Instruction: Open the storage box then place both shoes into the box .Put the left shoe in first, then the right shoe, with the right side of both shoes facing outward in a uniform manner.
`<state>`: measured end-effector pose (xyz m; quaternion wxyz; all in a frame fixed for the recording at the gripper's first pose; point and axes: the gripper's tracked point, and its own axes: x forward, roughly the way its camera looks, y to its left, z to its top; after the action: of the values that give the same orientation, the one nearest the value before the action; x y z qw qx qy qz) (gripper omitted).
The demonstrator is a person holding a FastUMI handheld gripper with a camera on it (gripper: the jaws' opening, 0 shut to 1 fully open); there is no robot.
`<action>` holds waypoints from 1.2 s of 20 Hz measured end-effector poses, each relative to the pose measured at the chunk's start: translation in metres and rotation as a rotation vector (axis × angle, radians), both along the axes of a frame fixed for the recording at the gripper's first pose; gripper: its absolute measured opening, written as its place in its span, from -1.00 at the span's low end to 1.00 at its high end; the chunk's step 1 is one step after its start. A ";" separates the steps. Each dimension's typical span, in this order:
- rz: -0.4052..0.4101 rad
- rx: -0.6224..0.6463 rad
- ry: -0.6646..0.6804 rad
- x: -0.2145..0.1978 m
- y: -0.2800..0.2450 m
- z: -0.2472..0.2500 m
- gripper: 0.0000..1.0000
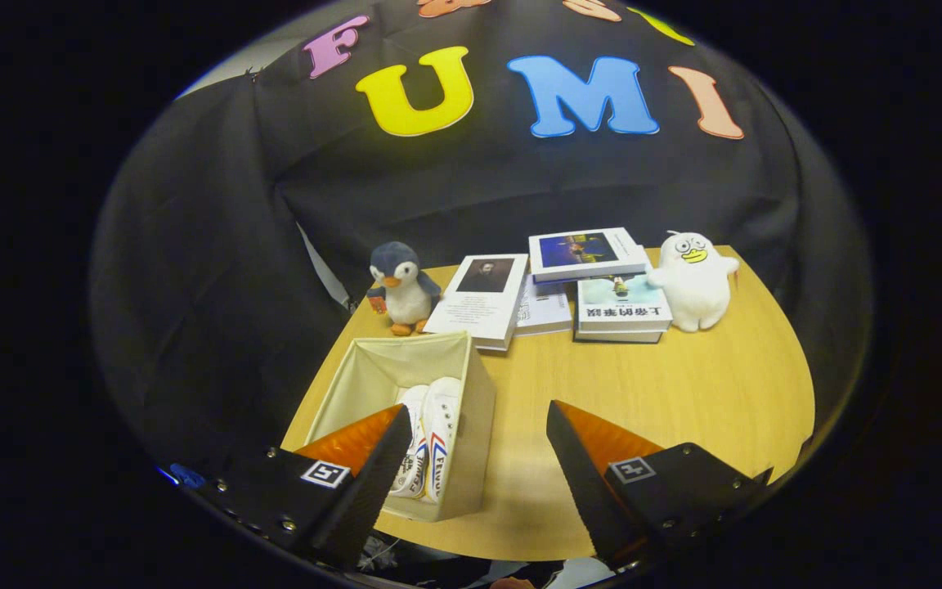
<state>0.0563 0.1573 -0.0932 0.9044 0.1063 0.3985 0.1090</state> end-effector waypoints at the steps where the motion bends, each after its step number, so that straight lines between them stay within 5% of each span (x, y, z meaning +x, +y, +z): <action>1: -0.012 -0.008 -0.019 -0.002 -0.015 0.007 0.99; 13: -0.136 -0.127 -0.304 -0.029 -0.158 0.081 0.98; 24: -0.182 -0.193 -0.545 -0.042 -0.201 0.125 0.99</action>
<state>0.0143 -0.0434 0.0321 0.9901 0.0220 0.1383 0.0139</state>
